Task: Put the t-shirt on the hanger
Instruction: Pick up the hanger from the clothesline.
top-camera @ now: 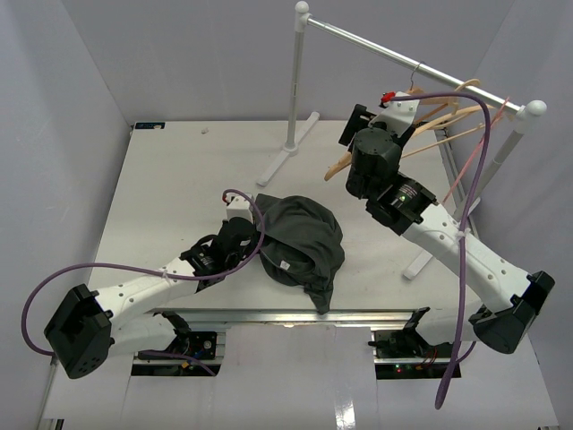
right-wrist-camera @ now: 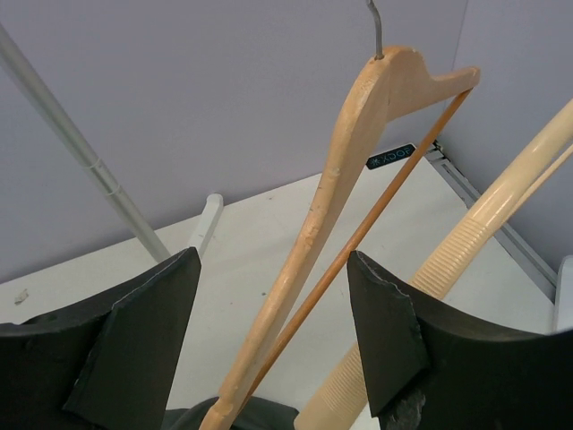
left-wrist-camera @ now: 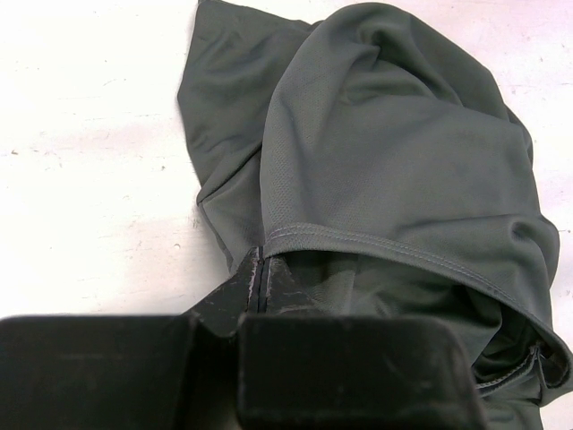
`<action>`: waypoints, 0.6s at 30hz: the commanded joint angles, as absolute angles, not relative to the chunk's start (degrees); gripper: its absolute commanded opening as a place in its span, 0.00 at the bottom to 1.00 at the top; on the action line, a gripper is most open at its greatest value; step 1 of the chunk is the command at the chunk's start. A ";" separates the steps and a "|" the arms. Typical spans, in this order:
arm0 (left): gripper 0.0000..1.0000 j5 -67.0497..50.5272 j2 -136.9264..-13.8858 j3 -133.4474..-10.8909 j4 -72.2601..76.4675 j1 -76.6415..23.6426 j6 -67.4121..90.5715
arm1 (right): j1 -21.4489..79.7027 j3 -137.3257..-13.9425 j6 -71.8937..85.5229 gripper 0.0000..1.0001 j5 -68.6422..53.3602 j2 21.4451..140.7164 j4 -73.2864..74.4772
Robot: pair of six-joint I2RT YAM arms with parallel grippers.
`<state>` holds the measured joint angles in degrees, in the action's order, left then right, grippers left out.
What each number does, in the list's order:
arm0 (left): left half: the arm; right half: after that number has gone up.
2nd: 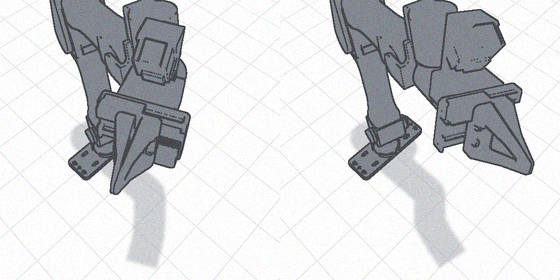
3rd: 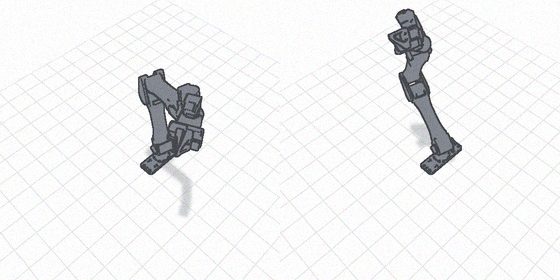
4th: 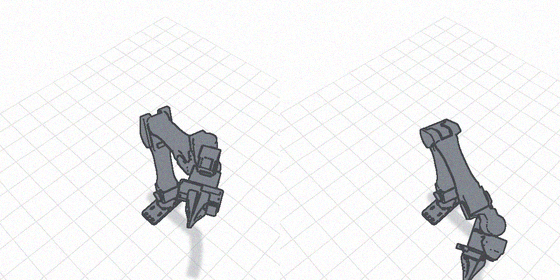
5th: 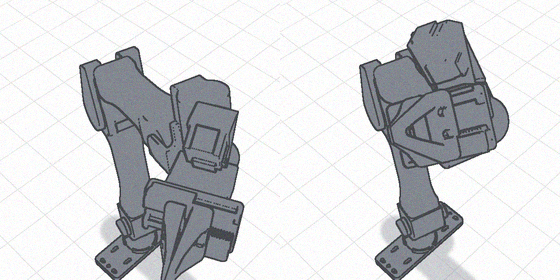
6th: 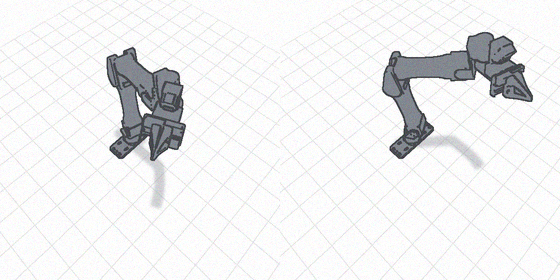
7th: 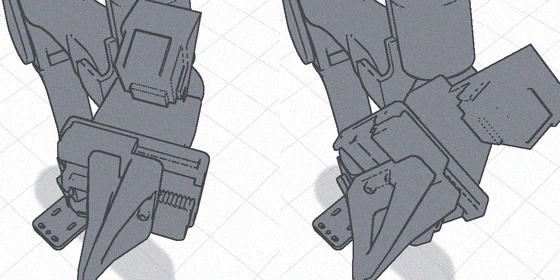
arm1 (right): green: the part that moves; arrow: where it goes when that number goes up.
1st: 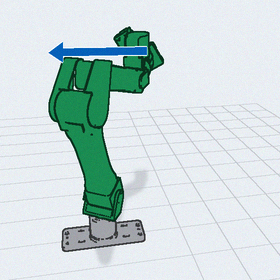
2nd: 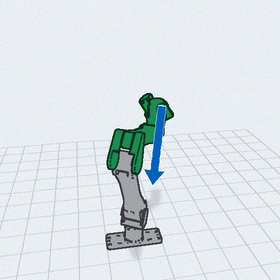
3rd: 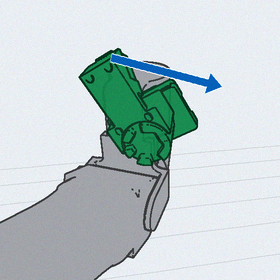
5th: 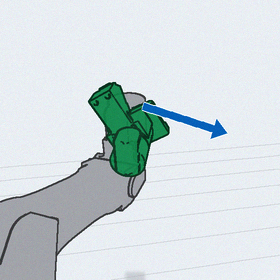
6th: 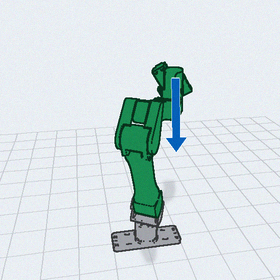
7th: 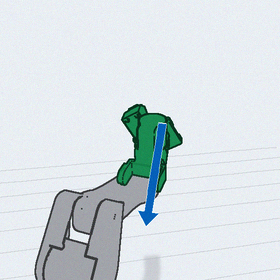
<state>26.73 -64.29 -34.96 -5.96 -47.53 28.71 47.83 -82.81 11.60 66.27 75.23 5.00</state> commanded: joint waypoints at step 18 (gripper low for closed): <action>0.00 24.62 -64.92 -36.03 -5.63 -47.46 28.74 | 46.85 -82.30 18.03 0.83 73.60 79.74 4.04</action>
<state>25.59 -65.36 -34.98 -5.98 -47.53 28.71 46.98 -79.87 15.96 70.69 77.29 5.46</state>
